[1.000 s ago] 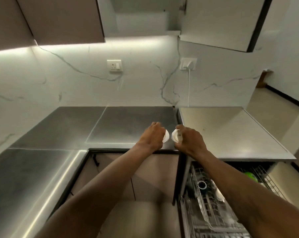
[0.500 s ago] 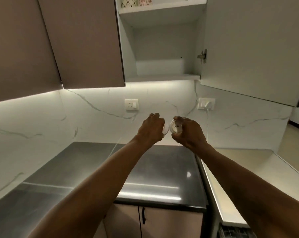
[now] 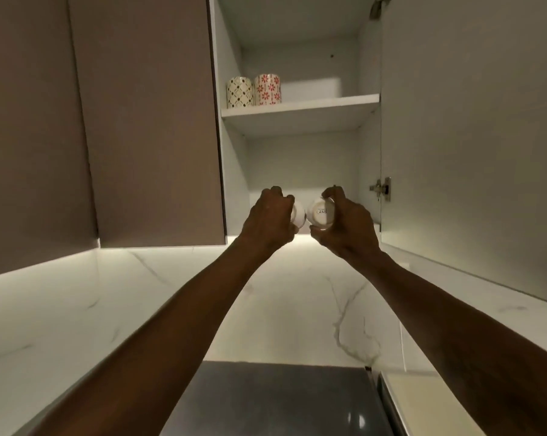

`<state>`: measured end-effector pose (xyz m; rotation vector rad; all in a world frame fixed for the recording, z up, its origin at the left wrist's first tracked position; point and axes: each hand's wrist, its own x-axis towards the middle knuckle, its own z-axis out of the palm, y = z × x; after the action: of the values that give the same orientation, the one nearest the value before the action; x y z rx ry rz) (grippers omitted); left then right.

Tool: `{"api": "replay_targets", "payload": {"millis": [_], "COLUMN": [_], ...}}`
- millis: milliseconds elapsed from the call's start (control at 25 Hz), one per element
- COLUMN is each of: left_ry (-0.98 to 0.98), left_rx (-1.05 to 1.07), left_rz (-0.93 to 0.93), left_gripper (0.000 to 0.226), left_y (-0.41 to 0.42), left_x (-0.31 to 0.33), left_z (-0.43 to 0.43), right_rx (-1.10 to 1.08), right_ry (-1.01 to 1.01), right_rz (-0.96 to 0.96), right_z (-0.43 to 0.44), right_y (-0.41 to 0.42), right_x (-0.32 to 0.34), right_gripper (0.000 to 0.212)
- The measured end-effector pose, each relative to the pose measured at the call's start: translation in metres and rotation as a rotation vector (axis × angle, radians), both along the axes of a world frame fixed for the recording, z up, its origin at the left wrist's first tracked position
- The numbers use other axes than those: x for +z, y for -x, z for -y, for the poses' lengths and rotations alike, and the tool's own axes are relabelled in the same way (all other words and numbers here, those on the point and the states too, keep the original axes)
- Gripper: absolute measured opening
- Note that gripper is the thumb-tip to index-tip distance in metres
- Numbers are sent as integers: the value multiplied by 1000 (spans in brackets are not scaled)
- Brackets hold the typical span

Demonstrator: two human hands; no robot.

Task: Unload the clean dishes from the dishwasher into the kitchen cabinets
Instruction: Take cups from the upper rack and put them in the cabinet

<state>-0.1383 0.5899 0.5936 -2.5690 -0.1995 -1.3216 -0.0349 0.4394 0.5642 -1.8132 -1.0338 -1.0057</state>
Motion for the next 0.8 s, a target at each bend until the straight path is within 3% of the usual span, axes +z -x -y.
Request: {"api": "replay_targets", "payload": {"millis": [560, 800], "left_ry": [-91, -120], "left_rx": [-184, -191], "left_rz": [382, 477], "left_gripper": [52, 55], "left_y": [-80, -106], "left_x": [198, 275], "left_z": [-62, -53], "right_rx": [-97, -135], "right_ry": [-207, -339], "right_rz": [403, 433], "right_z": [-60, -50], "right_y": [-83, -95], "right_x": [188, 262], "right_gripper": [67, 63]}}
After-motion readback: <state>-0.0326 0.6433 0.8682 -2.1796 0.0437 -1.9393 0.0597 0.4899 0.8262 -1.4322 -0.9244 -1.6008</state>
